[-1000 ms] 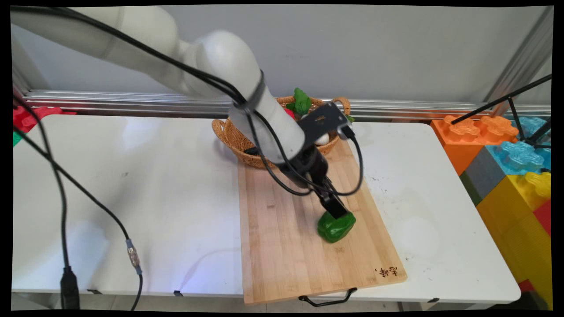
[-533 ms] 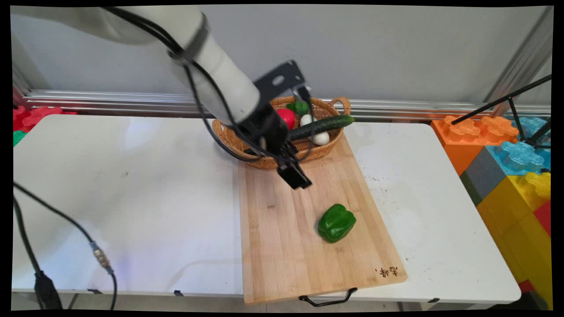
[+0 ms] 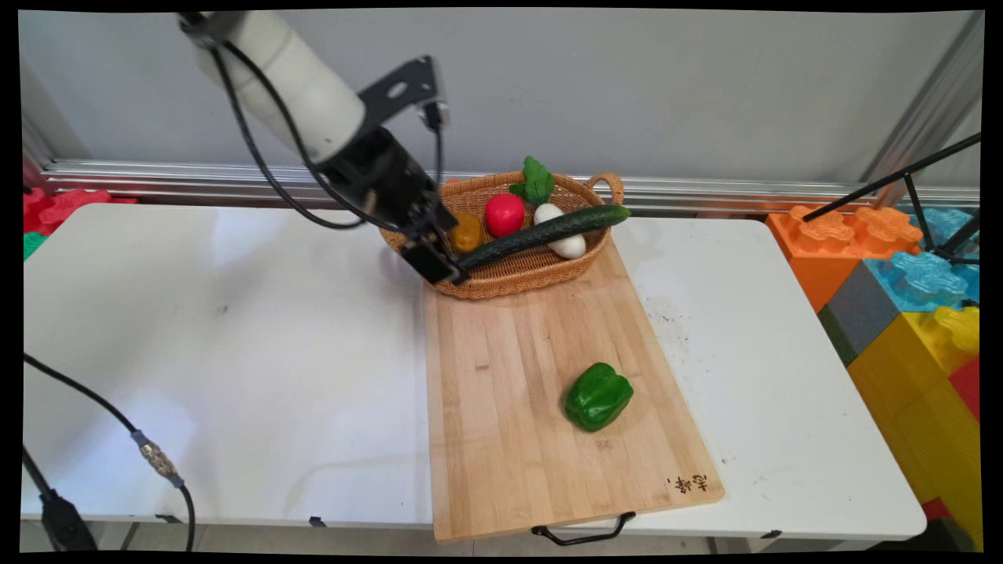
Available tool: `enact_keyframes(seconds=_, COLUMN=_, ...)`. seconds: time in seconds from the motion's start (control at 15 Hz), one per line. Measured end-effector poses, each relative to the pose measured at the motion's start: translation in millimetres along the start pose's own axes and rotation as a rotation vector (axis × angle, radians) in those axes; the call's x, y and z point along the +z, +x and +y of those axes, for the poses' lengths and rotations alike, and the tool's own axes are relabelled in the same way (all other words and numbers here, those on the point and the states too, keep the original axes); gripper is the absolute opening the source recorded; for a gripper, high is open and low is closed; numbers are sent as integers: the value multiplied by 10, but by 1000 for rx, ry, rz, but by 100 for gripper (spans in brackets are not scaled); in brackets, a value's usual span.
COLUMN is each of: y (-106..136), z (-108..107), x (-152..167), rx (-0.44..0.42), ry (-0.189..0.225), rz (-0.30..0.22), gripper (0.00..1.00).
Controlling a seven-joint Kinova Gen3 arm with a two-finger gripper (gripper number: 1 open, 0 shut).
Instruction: Pick up the potato from the vegetable basket
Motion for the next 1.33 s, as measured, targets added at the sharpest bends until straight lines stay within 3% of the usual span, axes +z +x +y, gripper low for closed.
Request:
enact_keyframes(seconds=0.47, y=-400, z=-612, x=-43, rx=-8, ry=79, rz=27, gripper=100)
enact_keyframes(seconds=0.93, y=-552, z=-1114, x=447, rx=-21, ry=122, rz=53, gripper=100)
enact_keyframes(seconds=1.33, y=-593, z=-1363, x=808, rx=-42, ry=142, rz=44, gripper=100)
